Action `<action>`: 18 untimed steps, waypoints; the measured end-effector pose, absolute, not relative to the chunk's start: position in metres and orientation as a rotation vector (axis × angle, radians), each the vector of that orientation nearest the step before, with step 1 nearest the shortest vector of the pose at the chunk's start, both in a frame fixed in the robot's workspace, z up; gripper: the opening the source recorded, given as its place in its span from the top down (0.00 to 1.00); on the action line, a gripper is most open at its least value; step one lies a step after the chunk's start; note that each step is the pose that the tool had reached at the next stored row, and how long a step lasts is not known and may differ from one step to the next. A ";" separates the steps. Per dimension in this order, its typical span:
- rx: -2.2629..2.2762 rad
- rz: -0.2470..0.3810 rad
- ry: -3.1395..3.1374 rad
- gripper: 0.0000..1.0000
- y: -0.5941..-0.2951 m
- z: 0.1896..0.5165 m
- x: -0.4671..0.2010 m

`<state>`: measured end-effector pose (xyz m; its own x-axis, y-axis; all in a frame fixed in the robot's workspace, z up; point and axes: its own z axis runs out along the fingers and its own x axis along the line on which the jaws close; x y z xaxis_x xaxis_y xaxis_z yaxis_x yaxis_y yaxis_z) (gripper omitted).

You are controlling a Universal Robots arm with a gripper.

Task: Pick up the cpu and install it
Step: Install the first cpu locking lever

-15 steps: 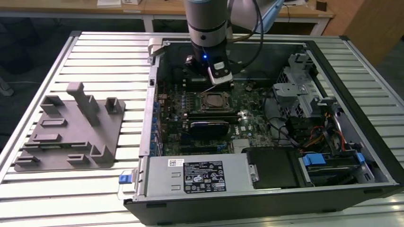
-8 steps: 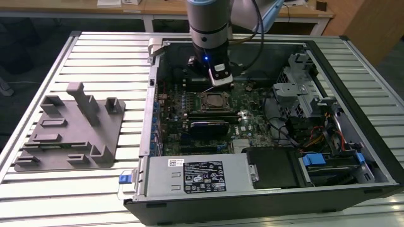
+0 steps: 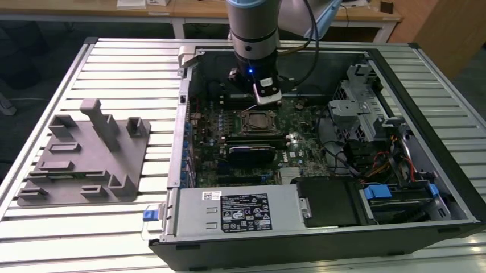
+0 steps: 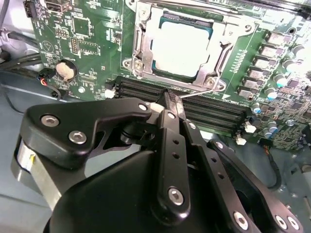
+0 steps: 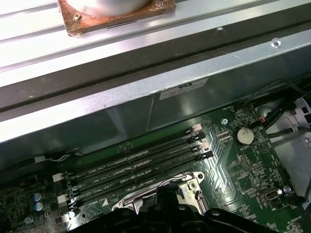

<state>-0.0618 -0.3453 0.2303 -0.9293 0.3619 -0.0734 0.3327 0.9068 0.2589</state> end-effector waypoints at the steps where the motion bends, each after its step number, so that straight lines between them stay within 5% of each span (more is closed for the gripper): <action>1: 0.539 0.369 2.950 0.89 -0.345 0.230 -0.062; 18: 0.555 0.370 2.923 0.89 -0.340 0.223 -0.063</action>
